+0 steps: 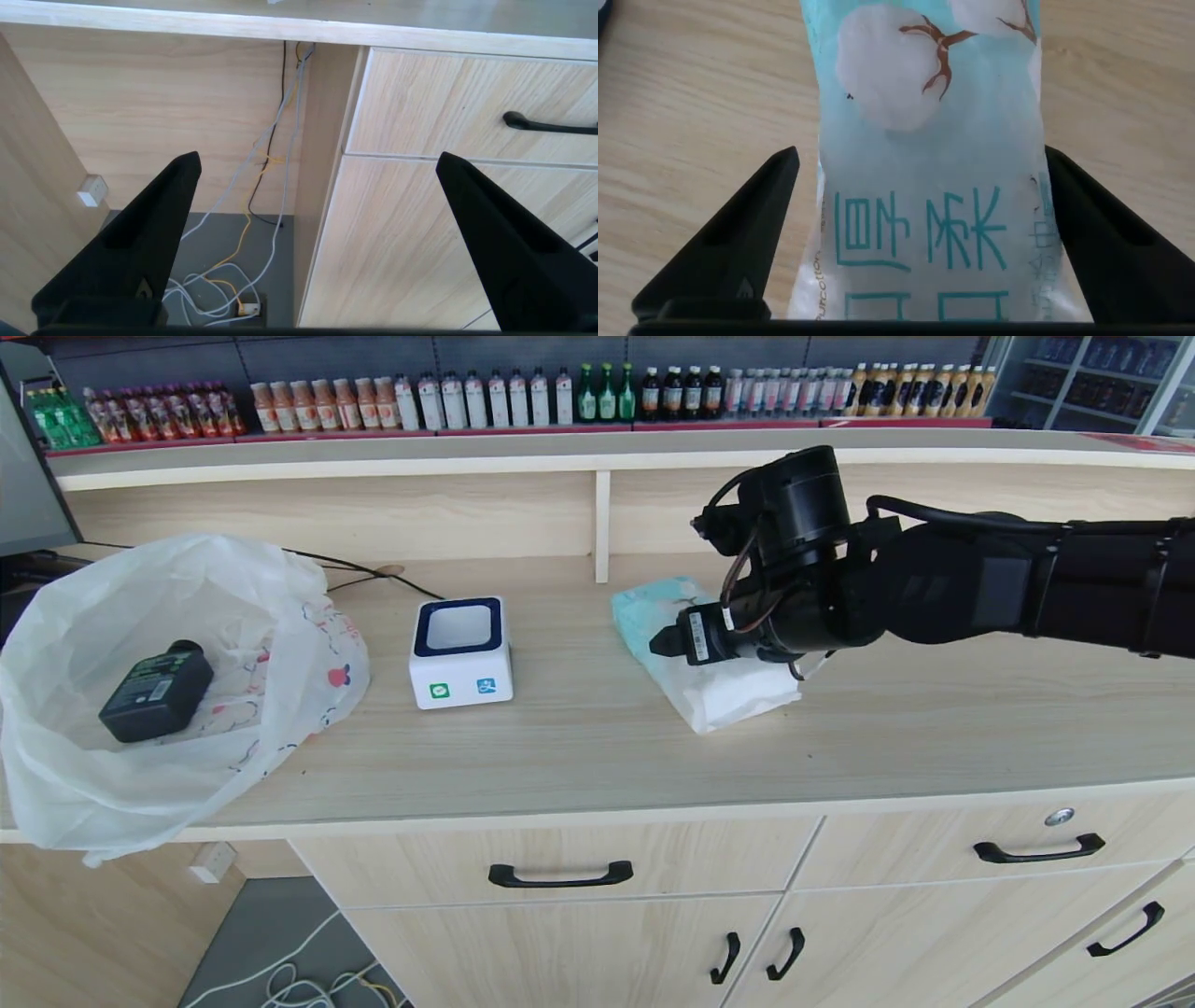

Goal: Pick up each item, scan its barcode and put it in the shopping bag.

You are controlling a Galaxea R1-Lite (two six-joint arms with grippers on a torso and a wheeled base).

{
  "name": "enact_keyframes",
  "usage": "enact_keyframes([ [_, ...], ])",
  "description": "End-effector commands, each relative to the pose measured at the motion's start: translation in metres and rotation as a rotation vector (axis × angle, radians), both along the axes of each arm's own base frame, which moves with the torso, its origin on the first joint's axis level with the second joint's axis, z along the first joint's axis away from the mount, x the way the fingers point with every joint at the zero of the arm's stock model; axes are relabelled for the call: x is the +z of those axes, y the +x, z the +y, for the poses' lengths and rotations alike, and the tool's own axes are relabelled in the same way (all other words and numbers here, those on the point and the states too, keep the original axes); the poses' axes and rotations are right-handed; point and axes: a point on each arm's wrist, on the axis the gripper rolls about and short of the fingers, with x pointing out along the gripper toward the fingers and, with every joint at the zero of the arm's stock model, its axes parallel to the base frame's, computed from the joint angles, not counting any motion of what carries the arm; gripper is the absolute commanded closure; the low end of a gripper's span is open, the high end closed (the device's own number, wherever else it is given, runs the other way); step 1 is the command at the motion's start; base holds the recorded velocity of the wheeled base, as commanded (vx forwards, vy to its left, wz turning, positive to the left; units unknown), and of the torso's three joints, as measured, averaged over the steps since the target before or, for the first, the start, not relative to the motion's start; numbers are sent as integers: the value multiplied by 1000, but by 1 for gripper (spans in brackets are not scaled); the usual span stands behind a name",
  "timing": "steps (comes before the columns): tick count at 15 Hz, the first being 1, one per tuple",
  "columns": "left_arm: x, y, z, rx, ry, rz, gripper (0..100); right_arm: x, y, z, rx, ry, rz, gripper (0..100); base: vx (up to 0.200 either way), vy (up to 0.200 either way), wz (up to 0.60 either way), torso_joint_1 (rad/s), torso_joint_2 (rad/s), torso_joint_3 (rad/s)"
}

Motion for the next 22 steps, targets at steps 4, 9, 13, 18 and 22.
enact_keyframes([
  [4, 0, 0, 0, -2, 0, 0, 0, -11, 5, 9, 6, -10, 21, 0, 0, 0, 0, 0, 0, 0],
  [9, 0, 0, 0, 0, 0, 0, 0, -16, 8, 11, 14, -41, 20, 0, 0, 0, 0, 0, 0, 0],
  [13, 0, 0, 0, -2, 0, 0, 0, -15, 8, 11, 14, -48, 12, 100, 0, 0, 0, 0, 0, 0],
  [18, 0, 0, 0, 0, 0, 0, 0, -8, 5, 9, 8, -43, -4, 100, 0, 0, 0, 0, 0, 0],
  [22, 0, 0, 0, 0, 0, 0, 0, 1, -1, 5, -7, -44, -24, 100, 0, 0, 0, 0, 0, 0],
])
